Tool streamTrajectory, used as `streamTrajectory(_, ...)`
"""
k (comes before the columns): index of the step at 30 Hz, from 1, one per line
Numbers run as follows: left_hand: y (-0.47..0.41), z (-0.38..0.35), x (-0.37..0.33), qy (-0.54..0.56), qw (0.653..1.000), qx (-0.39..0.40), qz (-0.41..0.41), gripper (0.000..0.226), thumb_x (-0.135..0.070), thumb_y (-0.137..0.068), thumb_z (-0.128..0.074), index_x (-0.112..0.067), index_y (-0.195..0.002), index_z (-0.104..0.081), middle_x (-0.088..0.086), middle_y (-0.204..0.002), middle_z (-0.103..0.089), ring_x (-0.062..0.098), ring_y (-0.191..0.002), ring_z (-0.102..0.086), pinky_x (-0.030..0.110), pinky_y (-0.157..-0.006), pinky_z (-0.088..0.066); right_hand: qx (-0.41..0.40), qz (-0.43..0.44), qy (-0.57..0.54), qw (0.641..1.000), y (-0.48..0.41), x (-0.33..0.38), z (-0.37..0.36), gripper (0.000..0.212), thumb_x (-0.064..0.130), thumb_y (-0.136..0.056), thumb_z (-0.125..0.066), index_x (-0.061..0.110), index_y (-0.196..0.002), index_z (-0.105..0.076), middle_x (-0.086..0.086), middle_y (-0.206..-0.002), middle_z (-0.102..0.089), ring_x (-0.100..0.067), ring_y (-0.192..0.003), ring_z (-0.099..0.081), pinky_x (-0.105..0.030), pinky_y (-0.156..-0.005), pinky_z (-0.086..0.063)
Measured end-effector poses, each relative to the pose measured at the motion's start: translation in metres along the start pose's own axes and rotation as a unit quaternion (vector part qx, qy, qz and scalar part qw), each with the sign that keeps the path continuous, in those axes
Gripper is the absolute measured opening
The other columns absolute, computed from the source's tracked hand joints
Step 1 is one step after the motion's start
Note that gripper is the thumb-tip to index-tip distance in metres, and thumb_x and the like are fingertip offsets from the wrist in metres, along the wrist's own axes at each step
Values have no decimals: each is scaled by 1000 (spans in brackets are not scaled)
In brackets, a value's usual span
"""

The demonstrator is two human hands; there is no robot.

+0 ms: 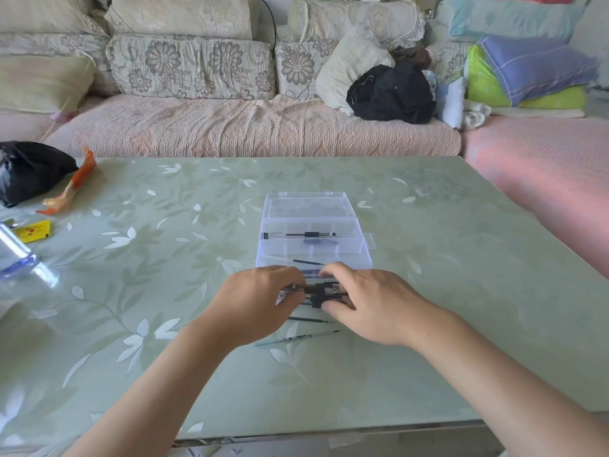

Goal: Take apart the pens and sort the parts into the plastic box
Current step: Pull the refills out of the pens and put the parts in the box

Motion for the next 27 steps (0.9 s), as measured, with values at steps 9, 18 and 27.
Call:
streamTrajectory(9,1,1,13,3,998,29,55,11,-44,-93,-54,-42,-104,-55,-22,-98,-64,-6,-67,-50,12,-56,-31,21,-72,-65,995,19,-54,-3,15,23,-97,-49,30,-101,-62,12,-102,-46,-12,-85,-54,-27,-78,-44)
streamTrajectory(18,3,-6,1,17,998,40,42,12,-44,-92,-59,-40,-102,-62,-25,-97,-64,-22,-67,-47,7,-57,-32,-7,-61,-26,998,23,-67,-4,36,27,-86,-66,38,-119,-58,21,-95,-61,-4,-82,-45,-20,-76,-31)
streamTrajectory(27,4,-7,-5,23,999,30,24,14,-46,-91,-60,-42,-103,-65,-26,-96,-62,-10,-64,-50,9,-59,-35,-64,6,-21,998,13,-29,5,34,48,-89,-58,38,-121,-63,17,-107,-60,-7,-103,-51,-26,-91,-37)
Point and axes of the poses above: each hand's wrist, its own y-axis away from the middle knuckle, its own z-axis out of the back of the hand, x = y × z, the point moved 7 cm from there along -y, towards the middle knuckle
